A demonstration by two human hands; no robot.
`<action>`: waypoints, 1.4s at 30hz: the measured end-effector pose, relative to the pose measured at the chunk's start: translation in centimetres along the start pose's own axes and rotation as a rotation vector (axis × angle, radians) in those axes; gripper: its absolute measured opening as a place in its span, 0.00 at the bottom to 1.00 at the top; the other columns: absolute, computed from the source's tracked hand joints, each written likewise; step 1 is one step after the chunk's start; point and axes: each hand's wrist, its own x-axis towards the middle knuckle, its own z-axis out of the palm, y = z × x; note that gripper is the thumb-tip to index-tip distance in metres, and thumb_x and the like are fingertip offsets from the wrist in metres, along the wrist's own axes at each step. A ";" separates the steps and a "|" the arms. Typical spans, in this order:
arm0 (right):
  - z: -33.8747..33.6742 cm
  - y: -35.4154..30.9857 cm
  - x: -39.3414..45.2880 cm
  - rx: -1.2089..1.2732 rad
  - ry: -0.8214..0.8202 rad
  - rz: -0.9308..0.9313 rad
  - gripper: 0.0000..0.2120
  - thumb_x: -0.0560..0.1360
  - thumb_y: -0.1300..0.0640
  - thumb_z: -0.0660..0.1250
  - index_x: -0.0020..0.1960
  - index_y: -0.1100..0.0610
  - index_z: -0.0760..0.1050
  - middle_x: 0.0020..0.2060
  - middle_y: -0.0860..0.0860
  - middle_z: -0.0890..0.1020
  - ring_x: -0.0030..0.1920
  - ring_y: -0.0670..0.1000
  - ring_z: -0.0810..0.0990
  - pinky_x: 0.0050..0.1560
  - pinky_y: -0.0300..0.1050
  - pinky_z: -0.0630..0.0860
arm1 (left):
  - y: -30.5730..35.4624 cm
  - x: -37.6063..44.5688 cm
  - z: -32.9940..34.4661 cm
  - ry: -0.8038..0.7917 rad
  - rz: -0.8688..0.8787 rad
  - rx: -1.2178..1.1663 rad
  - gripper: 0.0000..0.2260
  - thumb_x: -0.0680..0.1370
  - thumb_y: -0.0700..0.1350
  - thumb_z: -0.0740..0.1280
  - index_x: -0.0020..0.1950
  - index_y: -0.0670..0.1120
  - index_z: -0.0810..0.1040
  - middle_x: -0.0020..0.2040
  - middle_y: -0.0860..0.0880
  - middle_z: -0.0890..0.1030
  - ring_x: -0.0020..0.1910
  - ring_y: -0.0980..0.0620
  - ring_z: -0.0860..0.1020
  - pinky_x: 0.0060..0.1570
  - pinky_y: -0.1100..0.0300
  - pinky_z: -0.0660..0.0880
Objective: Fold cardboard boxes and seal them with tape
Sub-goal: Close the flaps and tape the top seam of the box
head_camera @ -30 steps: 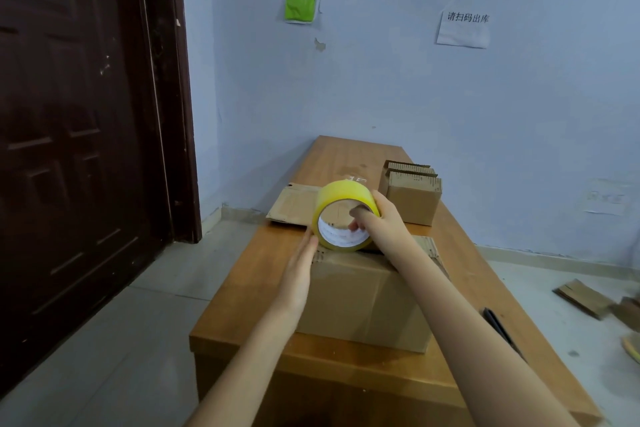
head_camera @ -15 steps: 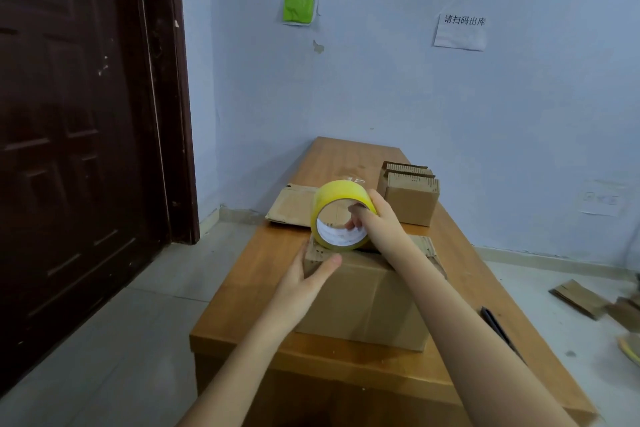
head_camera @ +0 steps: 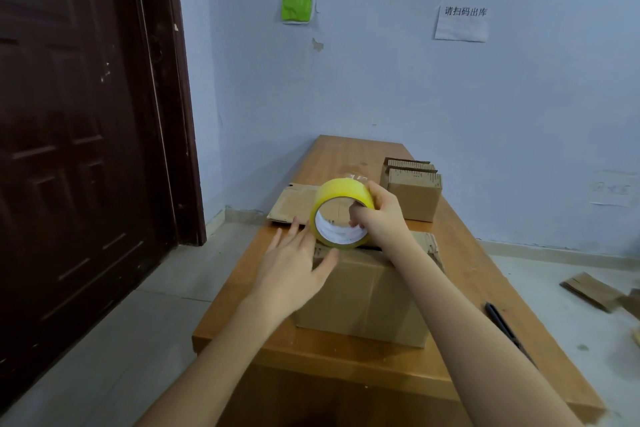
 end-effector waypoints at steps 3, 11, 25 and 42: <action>0.3 -0.1 0.0 -0.035 0.047 -0.030 0.18 0.60 0.59 0.60 0.47 0.69 0.70 0.29 0.53 0.64 0.32 0.51 0.63 0.36 0.45 0.62 | -0.3 0.3 -1.1 -0.121 0.047 0.152 0.31 0.80 0.63 0.43 0.76 0.45 0.58 0.77 0.51 0.58 0.77 0.54 0.46 0.75 0.50 0.45; 0.1 0.0 -0.5 -0.032 0.135 -0.071 0.21 0.63 0.59 0.61 0.53 0.70 0.71 0.32 0.56 0.68 0.32 0.51 0.62 0.35 0.44 0.62 | 0.1 0.5 -1.6 -0.215 0.055 0.212 0.30 0.81 0.62 0.42 0.78 0.46 0.54 0.78 0.51 0.54 0.77 0.54 0.45 0.75 0.48 0.43; -3.0 0.8 -0.7 -0.025 -0.269 0.097 0.18 0.71 0.67 0.68 0.56 0.56 0.66 0.46 0.57 0.79 0.47 0.49 0.78 0.49 0.40 0.73 | 0.2 1.3 -0.2 -0.012 0.125 0.250 0.38 0.74 0.62 0.32 0.78 0.41 0.50 0.78 0.44 0.49 0.77 0.52 0.42 0.74 0.57 0.36; -3.2 1.0 -0.7 -0.069 -0.177 0.045 0.08 0.75 0.60 0.67 0.42 0.56 0.68 0.33 0.49 0.72 0.33 0.44 0.71 0.36 0.36 0.68 | -1.0 1.3 0.6 0.062 0.202 -0.055 0.32 0.77 0.62 0.40 0.67 0.49 0.72 0.64 0.53 0.76 0.64 0.56 0.70 0.68 0.64 0.54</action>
